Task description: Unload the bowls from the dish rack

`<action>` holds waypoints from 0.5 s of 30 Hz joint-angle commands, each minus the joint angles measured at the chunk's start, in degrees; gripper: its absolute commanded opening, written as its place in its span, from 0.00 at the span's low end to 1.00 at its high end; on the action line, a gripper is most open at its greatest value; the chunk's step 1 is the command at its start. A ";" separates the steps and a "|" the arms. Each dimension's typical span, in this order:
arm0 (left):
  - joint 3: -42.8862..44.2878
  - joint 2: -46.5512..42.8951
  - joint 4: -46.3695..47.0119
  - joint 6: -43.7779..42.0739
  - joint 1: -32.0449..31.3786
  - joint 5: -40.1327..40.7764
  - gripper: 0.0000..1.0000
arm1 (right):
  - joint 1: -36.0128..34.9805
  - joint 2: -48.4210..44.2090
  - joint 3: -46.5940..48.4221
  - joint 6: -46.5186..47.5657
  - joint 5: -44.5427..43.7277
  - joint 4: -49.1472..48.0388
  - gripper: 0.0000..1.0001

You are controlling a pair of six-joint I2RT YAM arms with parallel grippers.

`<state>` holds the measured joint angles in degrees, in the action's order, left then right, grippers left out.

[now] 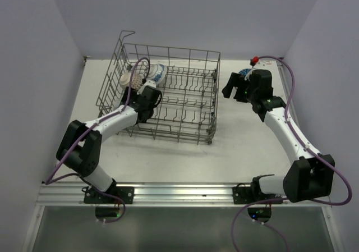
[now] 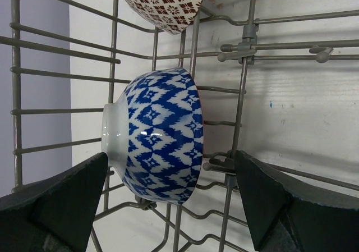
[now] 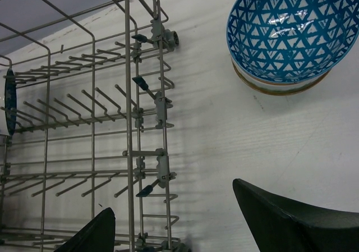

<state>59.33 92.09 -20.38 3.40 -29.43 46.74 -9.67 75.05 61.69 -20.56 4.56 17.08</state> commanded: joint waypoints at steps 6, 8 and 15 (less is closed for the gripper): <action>-1.23 -0.16 2.18 -0.50 2.45 5.55 0.92 | 0.35 0.10 -0.08 -0.27 0.63 -2.67 0.92; -1.67 -0.86 2.71 -1.11 2.54 5.47 0.92 | 0.36 0.19 -0.08 -0.36 0.80 -2.84 0.92; -1.67 -3.06 2.19 -1.73 2.62 8.19 0.94 | 0.36 0.45 -0.08 -0.36 0.89 -2.84 0.92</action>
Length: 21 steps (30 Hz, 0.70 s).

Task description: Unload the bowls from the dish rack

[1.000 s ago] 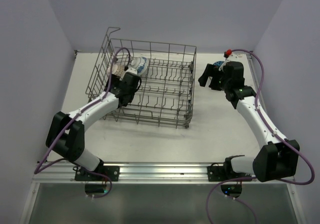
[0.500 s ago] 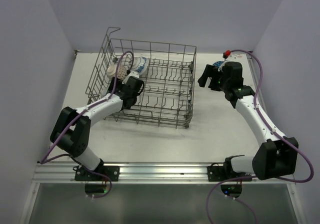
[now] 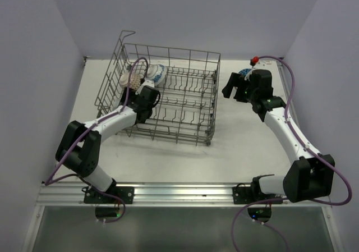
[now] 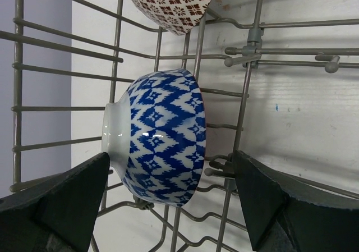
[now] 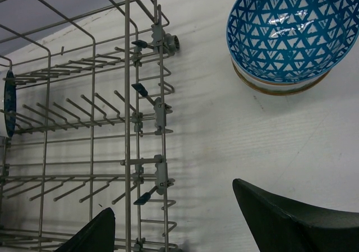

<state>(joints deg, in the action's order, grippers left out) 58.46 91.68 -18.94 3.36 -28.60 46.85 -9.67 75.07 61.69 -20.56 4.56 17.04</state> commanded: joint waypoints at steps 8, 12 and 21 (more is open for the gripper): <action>0.52 -3.96 -1.36 -1.25 1.79 10.19 1.00 | 0.35 0.78 -0.08 -0.45 1.16 -3.15 0.92; 2.45 -4.66 -4.17 -0.37 1.71 8.70 1.00 | 0.36 1.04 -0.17 -0.54 1.24 -3.15 0.91; 8.24 -5.72 -7.33 -0.55 1.79 -1.49 1.00 | 0.44 1.22 -0.08 -0.54 1.24 -3.24 0.91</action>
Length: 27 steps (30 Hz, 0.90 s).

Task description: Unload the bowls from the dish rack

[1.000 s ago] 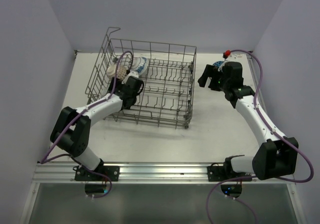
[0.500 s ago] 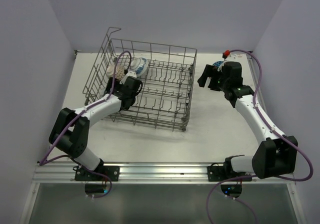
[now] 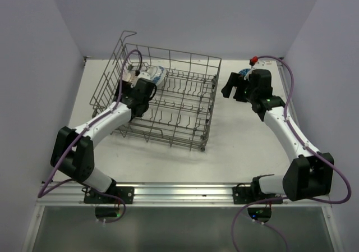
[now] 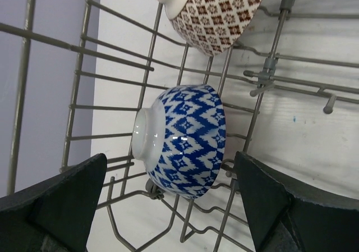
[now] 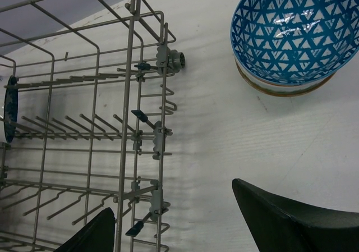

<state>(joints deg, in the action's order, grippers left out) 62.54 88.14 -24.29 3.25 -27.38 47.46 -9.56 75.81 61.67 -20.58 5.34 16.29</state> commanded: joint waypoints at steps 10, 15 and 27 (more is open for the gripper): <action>4.26 -3.59 -5.06 -1.66 0.83 -8.08 1.00 | 0.33 0.65 -0.15 -0.78 0.81 -2.76 0.91; 1.53 -4.64 -5.24 -0.61 1.45 -8.61 1.00 | 0.33 1.01 -0.15 -0.87 1.16 -2.85 0.91; -1.19 -5.08 -4.18 -2.90 2.94 -8.88 1.00 | 0.33 1.27 -0.23 -1.13 1.42 -3.02 0.91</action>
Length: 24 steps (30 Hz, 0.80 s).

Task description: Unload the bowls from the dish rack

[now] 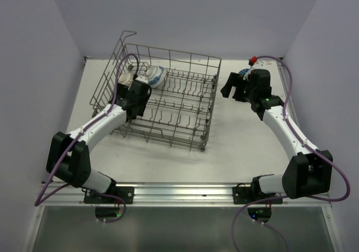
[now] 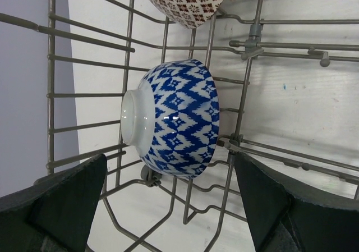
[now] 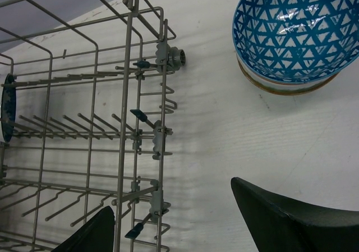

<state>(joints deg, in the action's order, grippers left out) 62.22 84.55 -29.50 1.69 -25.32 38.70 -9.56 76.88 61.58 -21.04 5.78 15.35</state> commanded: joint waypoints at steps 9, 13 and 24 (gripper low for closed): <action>-3.76 -0.97 4.71 -3.71 3.43 -0.46 1.00 | 0.33 0.64 -0.15 -0.67 0.90 -2.35 0.91; -5.44 -1.06 8.22 -4.68 3.96 -1.34 1.00 | 0.33 0.64 -0.15 -0.50 0.81 -2.26 0.91; -5.53 2.54 12.62 -7.23 3.96 -1.87 1.00 | 0.33 0.99 -0.15 -0.32 0.28 -2.44 0.91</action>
<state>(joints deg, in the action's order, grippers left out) 56.66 85.58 -21.93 -4.14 -21.69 37.69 -9.43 77.62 61.58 -21.04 5.72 15.00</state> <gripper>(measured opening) 0.997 0.909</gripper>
